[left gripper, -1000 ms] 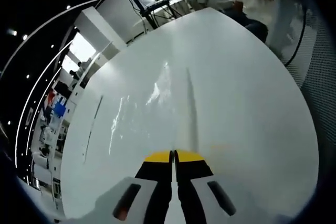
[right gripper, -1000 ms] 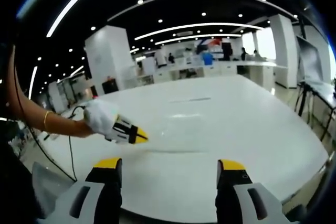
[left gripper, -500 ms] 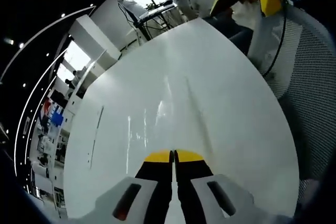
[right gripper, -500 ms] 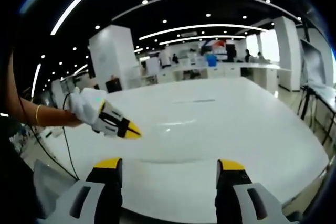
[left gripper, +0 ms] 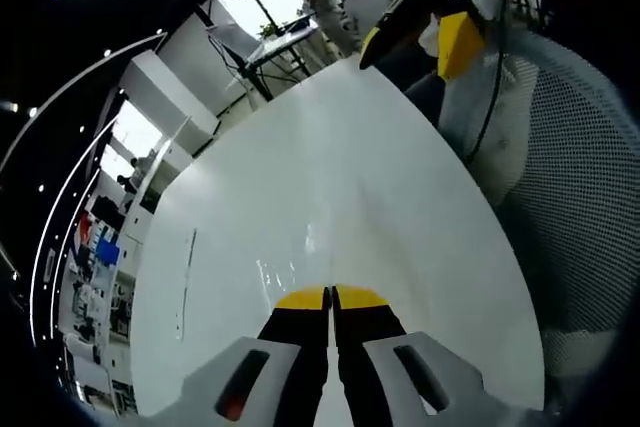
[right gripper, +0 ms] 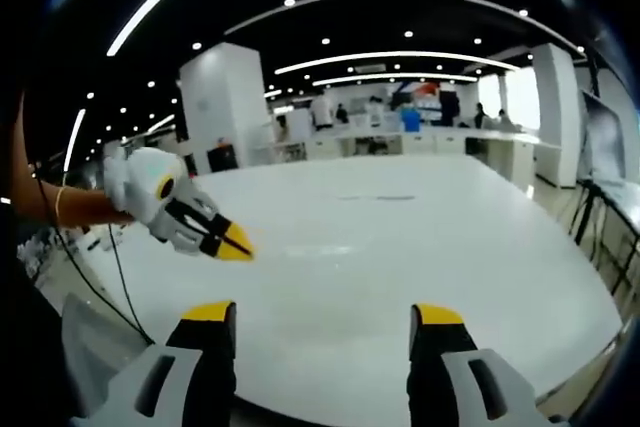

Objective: Open the resealable bag by pulling the two sides of the seal apart until the entire bag opening is separated and visibly accessible.

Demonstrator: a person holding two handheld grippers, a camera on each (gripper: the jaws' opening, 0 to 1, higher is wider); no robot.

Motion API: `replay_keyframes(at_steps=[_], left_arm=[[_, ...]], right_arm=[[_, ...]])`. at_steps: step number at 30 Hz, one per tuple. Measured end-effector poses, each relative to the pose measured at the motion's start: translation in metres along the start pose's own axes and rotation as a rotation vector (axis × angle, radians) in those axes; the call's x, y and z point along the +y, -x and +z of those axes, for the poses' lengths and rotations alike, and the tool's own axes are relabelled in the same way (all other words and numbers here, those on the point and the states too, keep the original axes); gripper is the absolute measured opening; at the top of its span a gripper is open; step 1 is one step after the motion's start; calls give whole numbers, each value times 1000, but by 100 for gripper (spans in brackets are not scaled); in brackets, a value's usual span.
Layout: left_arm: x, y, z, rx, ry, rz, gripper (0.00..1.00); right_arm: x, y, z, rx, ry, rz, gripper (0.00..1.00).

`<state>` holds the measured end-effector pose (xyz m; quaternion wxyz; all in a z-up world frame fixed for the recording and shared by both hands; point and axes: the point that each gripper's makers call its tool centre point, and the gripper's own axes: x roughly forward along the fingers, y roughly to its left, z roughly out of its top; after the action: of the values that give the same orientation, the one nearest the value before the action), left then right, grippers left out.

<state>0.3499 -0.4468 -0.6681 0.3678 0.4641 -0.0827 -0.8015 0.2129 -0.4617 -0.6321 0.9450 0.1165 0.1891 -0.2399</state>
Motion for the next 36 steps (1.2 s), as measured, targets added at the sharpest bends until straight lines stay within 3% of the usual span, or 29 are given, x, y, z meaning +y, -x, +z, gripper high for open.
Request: replay_keyframes(at_steps=[8, 18, 27, 31, 36], left_arm=[[-16, 13, 4, -7, -5, -31, 0], [-28, 31, 16, -24, -15, -57, 0], [-43, 44, 27, -41, -27, -96, 0], [-48, 47, 30, -48, -35, -100, 0], [-50, 51, 33, -53, -42, -97, 0]], right_arm=[[6, -1, 0, 2, 15, 21, 67], [29, -6, 1, 15, 64, 86, 62], [54, -12, 2, 39, 162, 170, 50], [64, -16, -2, 69, 248, 191, 42], [77, -19, -2, 69, 259, 231, 41]])
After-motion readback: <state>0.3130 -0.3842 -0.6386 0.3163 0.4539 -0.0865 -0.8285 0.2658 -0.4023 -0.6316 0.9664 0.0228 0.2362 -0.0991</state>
